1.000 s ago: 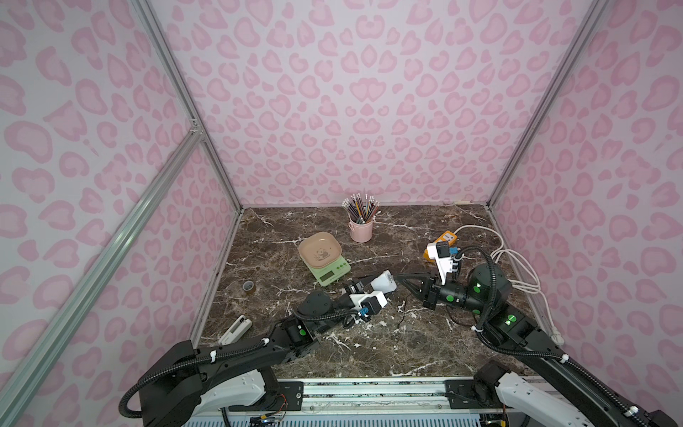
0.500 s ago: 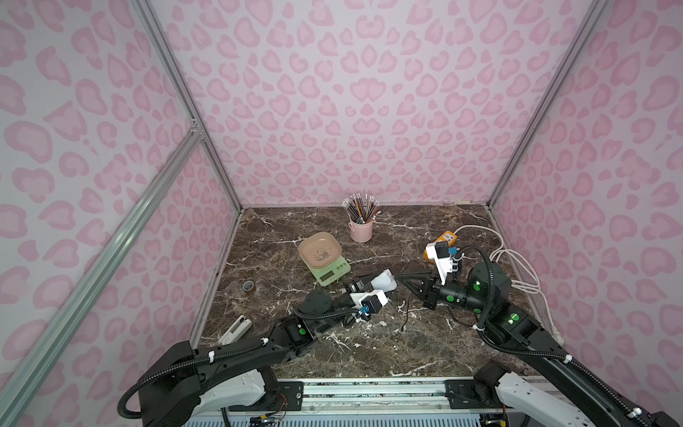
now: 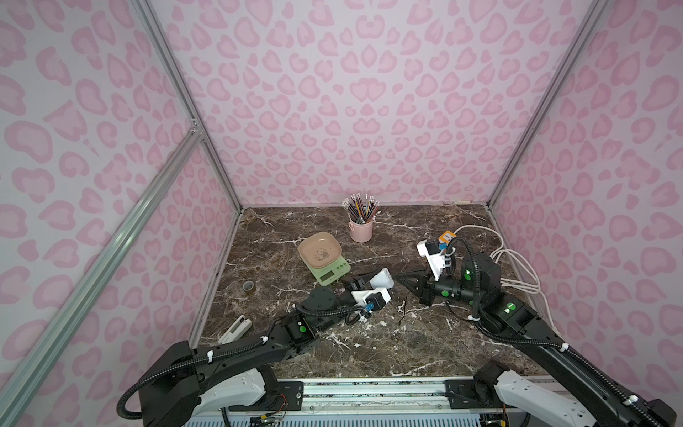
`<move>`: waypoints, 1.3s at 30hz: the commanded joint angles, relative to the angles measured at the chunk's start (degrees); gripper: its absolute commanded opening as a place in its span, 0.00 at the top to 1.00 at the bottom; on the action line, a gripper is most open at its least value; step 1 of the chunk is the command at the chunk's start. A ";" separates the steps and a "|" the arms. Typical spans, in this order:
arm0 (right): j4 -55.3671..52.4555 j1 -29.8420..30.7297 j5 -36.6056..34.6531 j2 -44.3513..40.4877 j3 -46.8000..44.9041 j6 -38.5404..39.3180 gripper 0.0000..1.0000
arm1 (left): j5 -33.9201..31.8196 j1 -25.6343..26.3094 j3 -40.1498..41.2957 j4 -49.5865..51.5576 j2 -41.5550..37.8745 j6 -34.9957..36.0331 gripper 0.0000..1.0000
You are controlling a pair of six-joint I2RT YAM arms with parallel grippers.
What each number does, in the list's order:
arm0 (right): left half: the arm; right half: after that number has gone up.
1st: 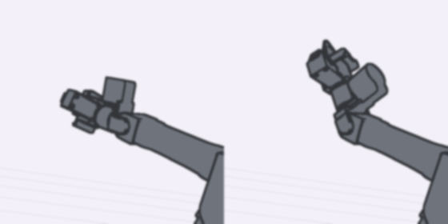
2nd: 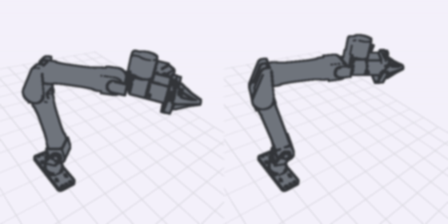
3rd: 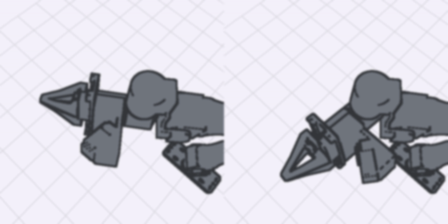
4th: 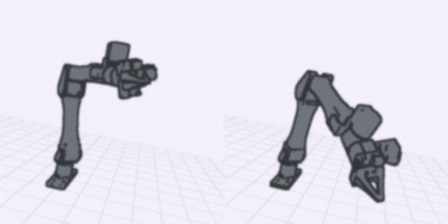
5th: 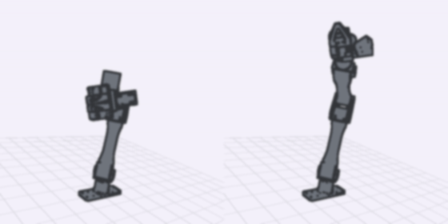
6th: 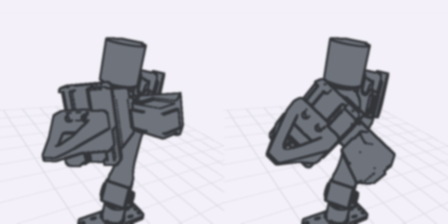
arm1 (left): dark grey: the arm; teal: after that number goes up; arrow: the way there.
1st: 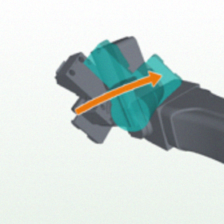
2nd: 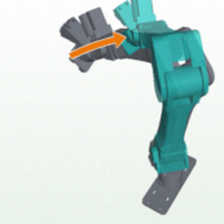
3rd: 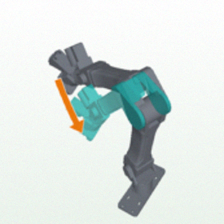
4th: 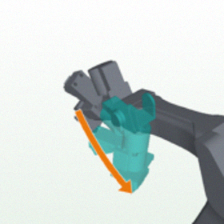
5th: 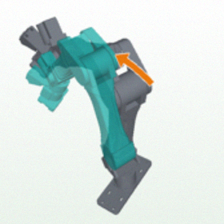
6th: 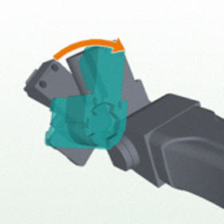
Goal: Charge the electronic scale
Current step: Insert the charging cable into the plug.
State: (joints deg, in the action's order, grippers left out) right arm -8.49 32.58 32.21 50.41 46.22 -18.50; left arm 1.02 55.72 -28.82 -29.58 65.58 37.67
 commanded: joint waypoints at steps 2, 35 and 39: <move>-4.60 0.29 2.14 0.57 1.32 1.36 1.00 | 1.76 0.00 -0.89 -3.43 -0.69 1.62 0.72; 4.79 0.99 1.03 2.07 -0.88 0.63 0.33 | 3.10 -0.18 1.23 -8.87 0.33 -2.77 0.71; 7.10 1.06 3.12 3.17 -1.00 0.40 0.36 | 2.72 -0.18 1.13 -9.27 0.96 -3.20 0.71</move>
State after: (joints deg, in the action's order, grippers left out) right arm -5.48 33.61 32.97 53.21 45.23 -18.57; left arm 3.44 55.61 -27.57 -35.05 66.37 35.40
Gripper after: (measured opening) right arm 0.654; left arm 0.516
